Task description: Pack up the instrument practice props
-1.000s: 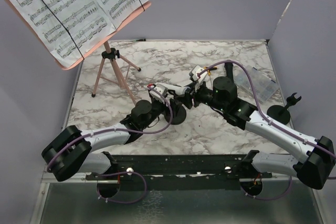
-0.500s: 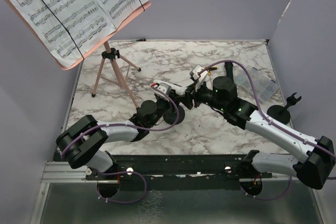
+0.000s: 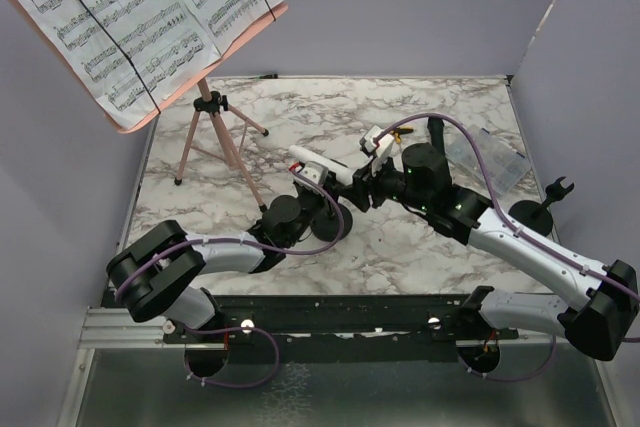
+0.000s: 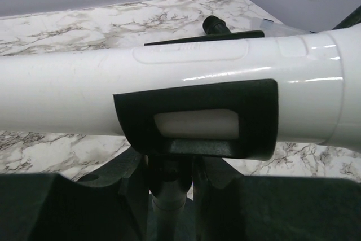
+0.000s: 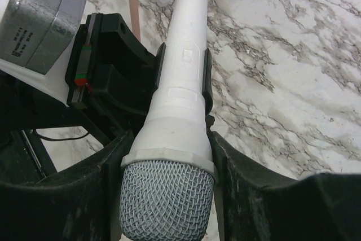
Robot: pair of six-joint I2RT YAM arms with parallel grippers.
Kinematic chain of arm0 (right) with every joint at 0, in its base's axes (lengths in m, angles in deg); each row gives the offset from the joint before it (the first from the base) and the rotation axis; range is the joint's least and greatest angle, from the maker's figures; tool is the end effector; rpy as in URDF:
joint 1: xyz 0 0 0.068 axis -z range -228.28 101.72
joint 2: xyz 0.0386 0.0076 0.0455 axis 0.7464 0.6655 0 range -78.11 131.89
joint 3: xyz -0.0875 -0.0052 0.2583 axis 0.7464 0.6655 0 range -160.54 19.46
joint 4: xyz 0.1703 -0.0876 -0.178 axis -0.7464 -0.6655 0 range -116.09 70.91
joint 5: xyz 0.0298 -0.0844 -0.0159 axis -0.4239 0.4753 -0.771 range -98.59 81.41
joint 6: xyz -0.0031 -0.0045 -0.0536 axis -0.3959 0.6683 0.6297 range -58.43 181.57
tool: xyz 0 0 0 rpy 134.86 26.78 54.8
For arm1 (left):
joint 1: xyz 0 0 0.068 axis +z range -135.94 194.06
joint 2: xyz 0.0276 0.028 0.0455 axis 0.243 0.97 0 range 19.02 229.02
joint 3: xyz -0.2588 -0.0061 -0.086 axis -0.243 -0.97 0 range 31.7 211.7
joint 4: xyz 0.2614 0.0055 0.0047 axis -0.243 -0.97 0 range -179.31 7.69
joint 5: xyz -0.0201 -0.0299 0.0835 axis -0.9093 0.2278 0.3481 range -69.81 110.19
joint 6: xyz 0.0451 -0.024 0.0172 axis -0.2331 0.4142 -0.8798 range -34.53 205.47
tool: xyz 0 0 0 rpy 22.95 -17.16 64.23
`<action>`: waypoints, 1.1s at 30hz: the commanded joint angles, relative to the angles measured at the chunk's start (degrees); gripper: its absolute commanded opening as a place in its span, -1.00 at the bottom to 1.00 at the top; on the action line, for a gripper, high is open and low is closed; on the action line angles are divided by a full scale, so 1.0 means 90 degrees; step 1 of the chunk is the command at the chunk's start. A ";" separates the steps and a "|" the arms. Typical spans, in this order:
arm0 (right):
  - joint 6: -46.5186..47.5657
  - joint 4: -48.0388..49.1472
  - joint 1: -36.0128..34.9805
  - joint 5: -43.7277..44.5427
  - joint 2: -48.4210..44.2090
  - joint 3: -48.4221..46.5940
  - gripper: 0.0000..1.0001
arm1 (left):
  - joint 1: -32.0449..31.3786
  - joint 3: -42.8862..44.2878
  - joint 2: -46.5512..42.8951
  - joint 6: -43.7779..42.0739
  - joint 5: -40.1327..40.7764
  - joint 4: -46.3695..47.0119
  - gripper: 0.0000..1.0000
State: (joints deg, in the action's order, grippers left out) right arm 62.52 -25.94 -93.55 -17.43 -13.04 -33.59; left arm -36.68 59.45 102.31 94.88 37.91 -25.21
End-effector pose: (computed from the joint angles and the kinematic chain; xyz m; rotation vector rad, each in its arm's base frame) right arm 0.1820 0.1915 0.3253 -0.8646 1.7513 0.6657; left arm 0.1888 -0.2139 0.2105 0.3157 1.5432 -0.5911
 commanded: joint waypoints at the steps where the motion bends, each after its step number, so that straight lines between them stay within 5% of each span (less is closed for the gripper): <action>1: -0.0169 -0.0788 -0.0047 -0.0188 -0.0309 -0.0267 -0.99 | 0.0295 -0.0233 -0.0128 0.0083 0.1687 -0.0187 -1.00; 33: 0.0146 -0.1859 -0.0047 -0.0432 -0.0897 -0.0464 -0.99 | 0.1150 -0.1215 -0.0811 0.0725 0.2799 -0.0819 -1.00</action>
State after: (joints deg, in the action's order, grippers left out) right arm 63.38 -35.37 -94.08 -20.16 -16.29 -35.21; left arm -32.57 51.87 94.74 100.56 41.49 -23.85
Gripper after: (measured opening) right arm 0.531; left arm 0.299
